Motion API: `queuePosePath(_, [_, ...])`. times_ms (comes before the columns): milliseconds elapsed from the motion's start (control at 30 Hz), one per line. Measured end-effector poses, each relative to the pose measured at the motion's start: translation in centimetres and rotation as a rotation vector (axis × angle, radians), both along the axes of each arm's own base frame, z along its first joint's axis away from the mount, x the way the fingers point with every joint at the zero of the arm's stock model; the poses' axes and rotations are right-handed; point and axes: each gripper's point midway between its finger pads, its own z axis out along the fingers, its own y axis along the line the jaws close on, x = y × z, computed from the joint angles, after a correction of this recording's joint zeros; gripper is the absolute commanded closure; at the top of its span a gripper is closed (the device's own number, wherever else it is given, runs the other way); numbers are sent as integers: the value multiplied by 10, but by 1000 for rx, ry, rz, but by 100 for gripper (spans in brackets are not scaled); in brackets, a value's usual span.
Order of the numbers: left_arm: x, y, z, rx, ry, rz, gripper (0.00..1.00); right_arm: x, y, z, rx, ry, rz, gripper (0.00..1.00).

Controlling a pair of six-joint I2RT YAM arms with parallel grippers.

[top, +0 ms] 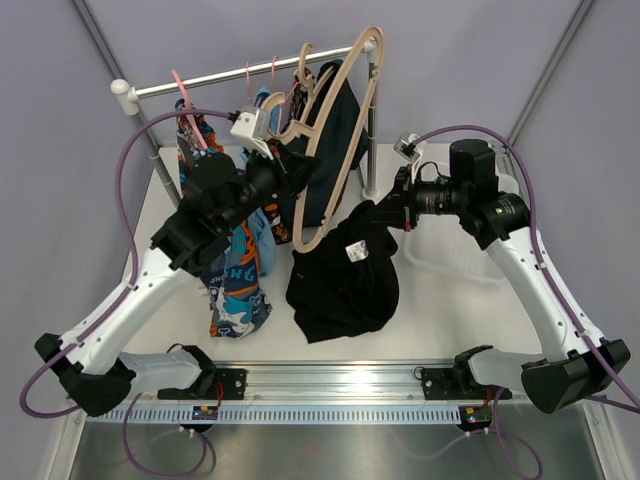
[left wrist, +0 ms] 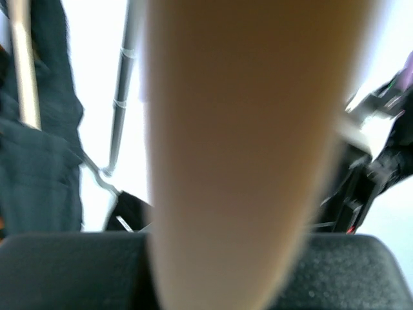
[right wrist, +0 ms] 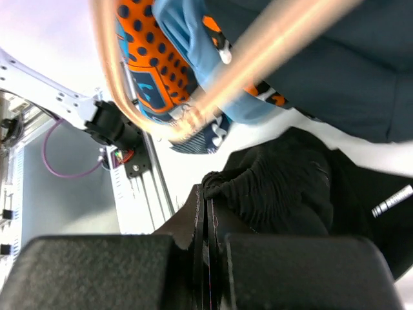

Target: Remove the shorts from the hanger

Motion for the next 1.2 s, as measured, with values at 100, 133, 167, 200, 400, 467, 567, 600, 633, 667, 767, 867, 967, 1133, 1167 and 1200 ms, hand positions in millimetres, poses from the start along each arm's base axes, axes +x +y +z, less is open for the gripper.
queuePosePath(100, [-6, 18, 24, 16, -59, 45, 100, 2, -3, 1, -34, -19, -7, 100])
queuePosePath(133, [-11, 26, 32, 19, -77, 56, 100, 3, -5, 5, -45, -37, -12, 100])
queuePosePath(167, [-16, 33, 40, 18, -95, 67, 100, 4, -7, 13, -52, -56, -18, 100])
queuePosePath(200, [-22, 40, 46, 17, -112, 75, 100, 5, -8, 22, -56, -84, -26, 100])
queuePosePath(400, [-51, 74, 37, 44, -115, 103, 100, 10, -32, 126, 5, -355, -121, 100])
queuePosePath(467, [-57, 80, 22, 68, -91, 103, 100, 8, -45, 158, 29, -436, -167, 100])
queuePosePath(567, [-60, 82, -1, 109, -48, 99, 100, 8, -64, 192, 56, -509, -244, 100])
queuePosePath(600, [-60, 82, -7, 121, -36, 98, 100, 9, -68, 199, 61, -523, -268, 100])
queuePosePath(633, [-60, 82, -12, 132, -25, 96, 100, 13, -76, 206, 62, -536, -308, 100])
queuePosePath(667, [-60, 82, -19, 146, -9, 94, 100, 17, -84, 213, 65, -550, -343, 100])
queuePosePath(767, [-61, 82, -32, 174, 20, 90, 100, 33, -106, 237, 69, -598, -456, 100])
queuePosePath(867, [-62, 82, -38, 181, 29, 85, 100, 49, -137, 271, 80, -665, -591, 100])
queuePosePath(967, [-63, 81, -44, 184, 39, 77, 100, 60, -176, 301, 103, -726, -736, 100])
queuePosePath(1133, [-64, 76, -56, 192, 67, 56, 100, 72, -234, 325, 155, -748, -908, 100])
queuePosePath(1167, [-64, 75, -57, 194, 70, 53, 100, 75, -242, 326, 164, -744, -929, 100])
queuePosePath(1200, [-63, 74, -58, 195, 73, 51, 100, 78, -247, 327, 170, -741, -943, 100])
